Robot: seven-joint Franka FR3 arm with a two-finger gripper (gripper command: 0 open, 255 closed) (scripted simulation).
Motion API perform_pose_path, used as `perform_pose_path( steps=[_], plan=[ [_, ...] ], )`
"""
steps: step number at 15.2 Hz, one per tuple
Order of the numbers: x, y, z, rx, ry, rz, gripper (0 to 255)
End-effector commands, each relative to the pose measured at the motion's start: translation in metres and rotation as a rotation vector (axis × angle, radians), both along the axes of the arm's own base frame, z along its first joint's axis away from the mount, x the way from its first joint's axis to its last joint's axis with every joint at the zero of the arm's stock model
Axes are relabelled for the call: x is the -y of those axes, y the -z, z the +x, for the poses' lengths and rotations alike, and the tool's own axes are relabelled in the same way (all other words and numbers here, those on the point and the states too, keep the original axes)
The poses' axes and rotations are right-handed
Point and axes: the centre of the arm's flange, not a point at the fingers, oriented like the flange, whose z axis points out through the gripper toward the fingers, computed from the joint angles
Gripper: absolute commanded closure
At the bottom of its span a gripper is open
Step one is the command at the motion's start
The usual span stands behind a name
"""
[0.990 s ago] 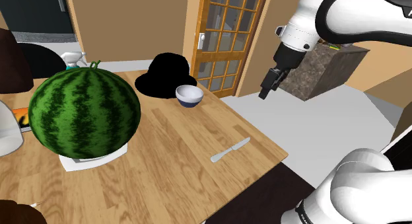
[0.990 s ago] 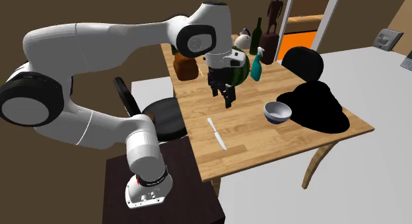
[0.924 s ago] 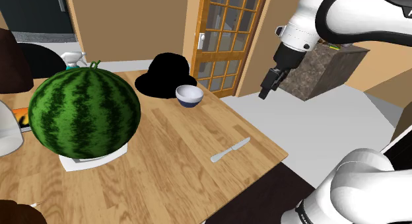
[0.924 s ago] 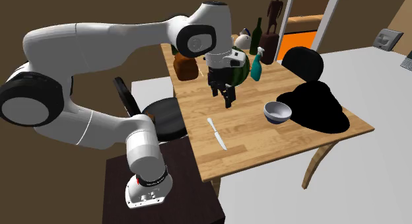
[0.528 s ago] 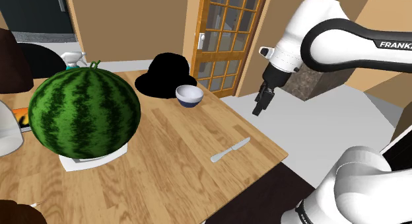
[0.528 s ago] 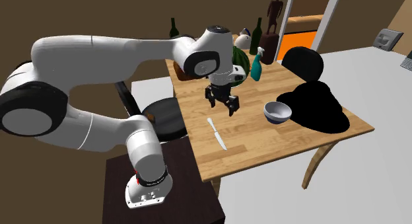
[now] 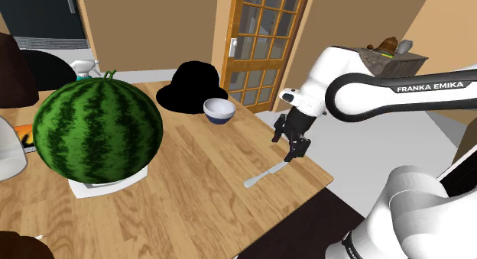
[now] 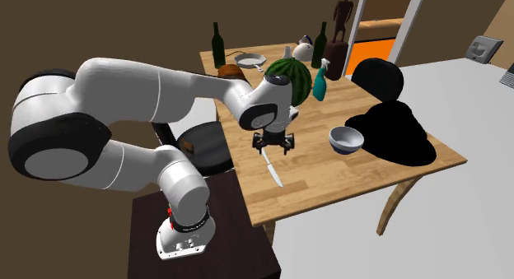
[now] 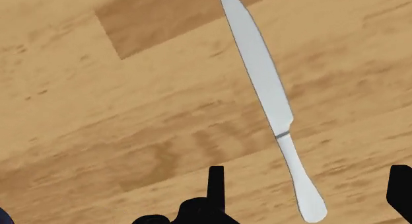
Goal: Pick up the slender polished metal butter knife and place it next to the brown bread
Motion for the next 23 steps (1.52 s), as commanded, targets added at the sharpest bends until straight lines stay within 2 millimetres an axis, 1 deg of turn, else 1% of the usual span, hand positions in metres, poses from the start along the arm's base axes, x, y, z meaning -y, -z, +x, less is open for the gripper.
perform_pose_path(
  steps=[1,2,3,10,11,18,19,23],
  plan=[
    [-0.007,0.025,0.002,0.011,-0.171,0.012,0],
    [-0.010,0.038,0.003,0.014,-0.251,0.018,0],
    [-0.011,0.044,0.003,0.015,-0.288,0.020,0],
    [-0.018,0.080,0.005,0.015,-0.288,0.020,0],
    [-0.019,0.083,0.005,0.015,-0.288,0.020,0],
    [-0.019,0.083,0.005,0.015,-0.288,0.020,0],
    [-0.019,0.083,0.005,0.015,-0.288,0.020,255],
    [-0.019,0.083,0.005,0.015,-0.288,0.020,255]
  ],
)
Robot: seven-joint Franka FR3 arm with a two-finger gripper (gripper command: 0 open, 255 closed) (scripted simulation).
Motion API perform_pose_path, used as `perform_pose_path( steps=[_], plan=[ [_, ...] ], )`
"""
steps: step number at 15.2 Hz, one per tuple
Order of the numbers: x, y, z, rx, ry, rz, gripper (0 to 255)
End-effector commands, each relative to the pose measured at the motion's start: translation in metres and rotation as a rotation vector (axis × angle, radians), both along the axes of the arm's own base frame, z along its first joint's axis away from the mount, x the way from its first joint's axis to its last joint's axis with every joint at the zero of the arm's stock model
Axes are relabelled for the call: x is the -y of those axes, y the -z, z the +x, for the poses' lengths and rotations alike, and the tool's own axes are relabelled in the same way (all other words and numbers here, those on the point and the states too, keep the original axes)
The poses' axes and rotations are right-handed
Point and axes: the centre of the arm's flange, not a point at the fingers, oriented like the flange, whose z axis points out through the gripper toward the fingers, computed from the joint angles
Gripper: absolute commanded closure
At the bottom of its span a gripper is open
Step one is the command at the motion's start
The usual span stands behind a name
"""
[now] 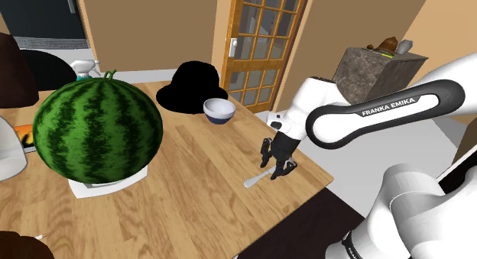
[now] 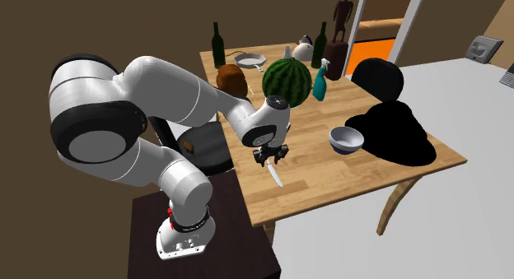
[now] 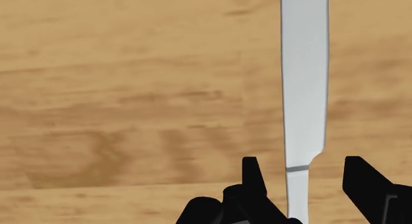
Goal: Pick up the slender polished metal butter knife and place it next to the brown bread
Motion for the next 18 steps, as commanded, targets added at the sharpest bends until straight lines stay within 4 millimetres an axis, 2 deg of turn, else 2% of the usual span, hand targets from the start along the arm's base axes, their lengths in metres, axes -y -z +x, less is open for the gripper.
perform_pose_path(
  steps=[1,7,8,11,12,18],
  plan=[
    [0.000,0.003,-0.001,-0.002,0.000,-0.002,255],
    [0.000,-0.002,0.000,0.001,0.000,0.000,255],
    [0.000,-0.002,0.000,0.001,0.000,0.000,0],
    [-0.045,-0.041,0.001,-0.003,-0.067,-0.186,0],
    [-0.049,-0.044,0.000,-0.004,-0.071,-0.200,0],
    [-0.049,-0.012,0.002,-0.004,-0.071,-0.200,0]
  ],
)
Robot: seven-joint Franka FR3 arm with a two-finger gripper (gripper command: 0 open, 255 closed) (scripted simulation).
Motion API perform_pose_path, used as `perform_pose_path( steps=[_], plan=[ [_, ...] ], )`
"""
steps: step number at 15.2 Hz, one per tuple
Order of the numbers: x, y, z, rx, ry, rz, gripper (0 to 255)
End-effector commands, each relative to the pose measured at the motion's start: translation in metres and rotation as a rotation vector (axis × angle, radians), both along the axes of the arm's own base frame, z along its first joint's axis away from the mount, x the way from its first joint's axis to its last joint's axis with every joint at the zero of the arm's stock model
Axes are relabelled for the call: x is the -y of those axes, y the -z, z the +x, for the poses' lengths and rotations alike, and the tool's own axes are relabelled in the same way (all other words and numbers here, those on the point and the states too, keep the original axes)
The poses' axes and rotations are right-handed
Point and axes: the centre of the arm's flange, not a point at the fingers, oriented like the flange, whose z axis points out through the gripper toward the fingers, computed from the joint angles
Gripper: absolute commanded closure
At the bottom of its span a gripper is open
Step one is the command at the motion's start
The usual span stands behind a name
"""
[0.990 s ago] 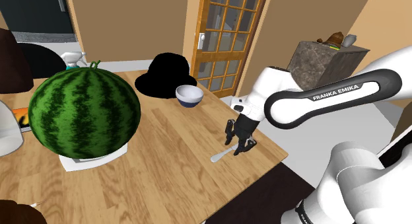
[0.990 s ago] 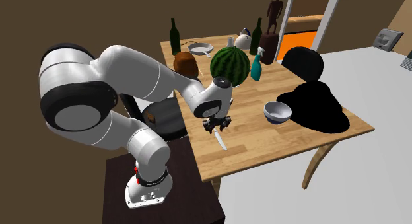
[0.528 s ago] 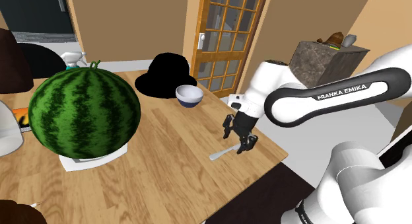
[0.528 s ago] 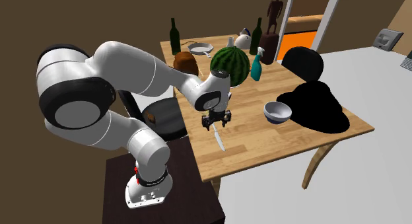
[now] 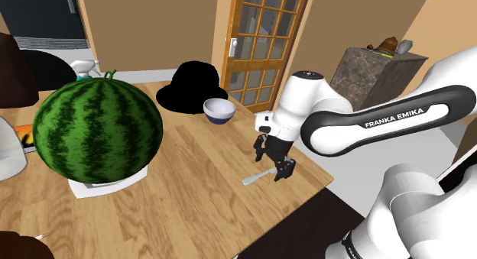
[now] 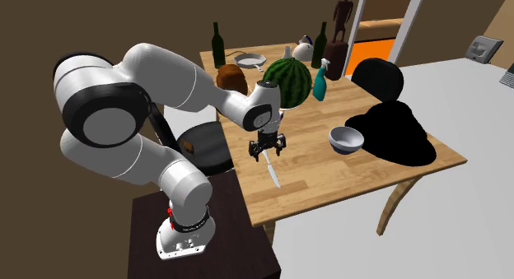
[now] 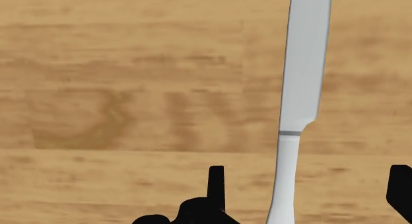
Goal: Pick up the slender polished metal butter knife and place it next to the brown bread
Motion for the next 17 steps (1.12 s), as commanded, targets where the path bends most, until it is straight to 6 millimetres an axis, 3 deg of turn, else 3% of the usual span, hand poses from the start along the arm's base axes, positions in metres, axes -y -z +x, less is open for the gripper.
perform_pose_path(
  steps=[1,9,10,17],
  plan=[
    [-0.0011,0.0131,0.0011,0.001,0.000,0.000,0],
    [-0.0011,0.0131,0.0011,0.000,0.000,0.000,0],
    [-0.0011,0.0131,0.0011,0.000,0.000,0.000,255],
    [-0.0015,0.0125,0.0008,0.000,0.000,0.000,255]
  ],
)
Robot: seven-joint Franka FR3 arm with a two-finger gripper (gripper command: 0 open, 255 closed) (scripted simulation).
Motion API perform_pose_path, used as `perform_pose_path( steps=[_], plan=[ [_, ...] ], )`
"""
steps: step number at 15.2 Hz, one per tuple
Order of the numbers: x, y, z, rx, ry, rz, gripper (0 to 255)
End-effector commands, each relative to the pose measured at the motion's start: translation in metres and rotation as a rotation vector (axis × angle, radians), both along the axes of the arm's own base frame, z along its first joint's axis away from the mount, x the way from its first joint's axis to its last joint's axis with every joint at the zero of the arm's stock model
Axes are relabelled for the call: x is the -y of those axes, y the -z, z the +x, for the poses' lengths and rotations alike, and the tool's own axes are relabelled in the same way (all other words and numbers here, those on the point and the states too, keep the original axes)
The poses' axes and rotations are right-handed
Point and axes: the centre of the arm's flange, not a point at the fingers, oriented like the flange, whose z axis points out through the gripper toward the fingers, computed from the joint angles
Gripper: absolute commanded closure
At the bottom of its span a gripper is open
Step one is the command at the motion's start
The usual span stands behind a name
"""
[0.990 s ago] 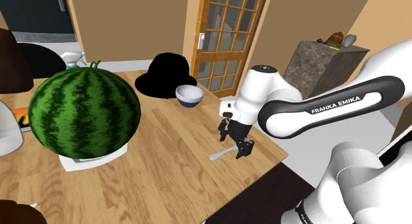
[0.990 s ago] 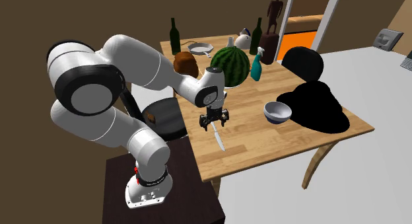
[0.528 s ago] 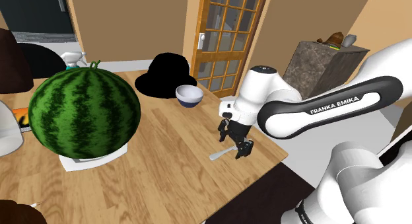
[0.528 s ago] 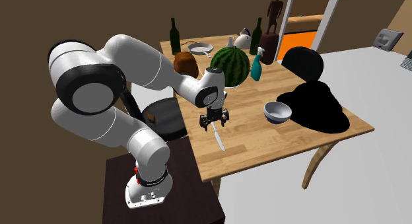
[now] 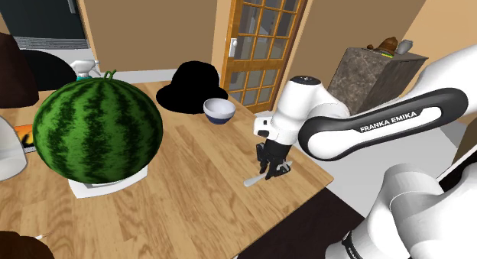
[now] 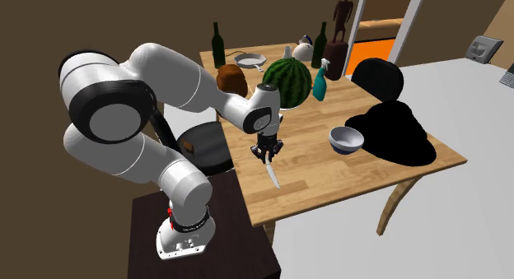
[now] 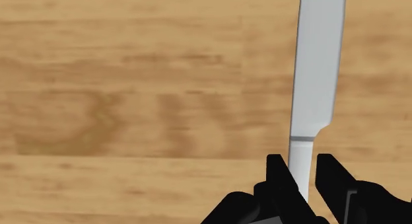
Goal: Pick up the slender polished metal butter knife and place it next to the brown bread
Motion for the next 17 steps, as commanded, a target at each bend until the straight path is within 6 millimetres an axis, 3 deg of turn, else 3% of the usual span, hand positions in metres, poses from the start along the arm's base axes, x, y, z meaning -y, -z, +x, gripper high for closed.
perform_pose_path(
  steps=[1,17],
  plan=[
    [0.000,0.000,0.001,0.006,0.001,0.002,255],
    [0.001,-0.078,0.002,0.006,0.001,0.002,255]
  ],
)
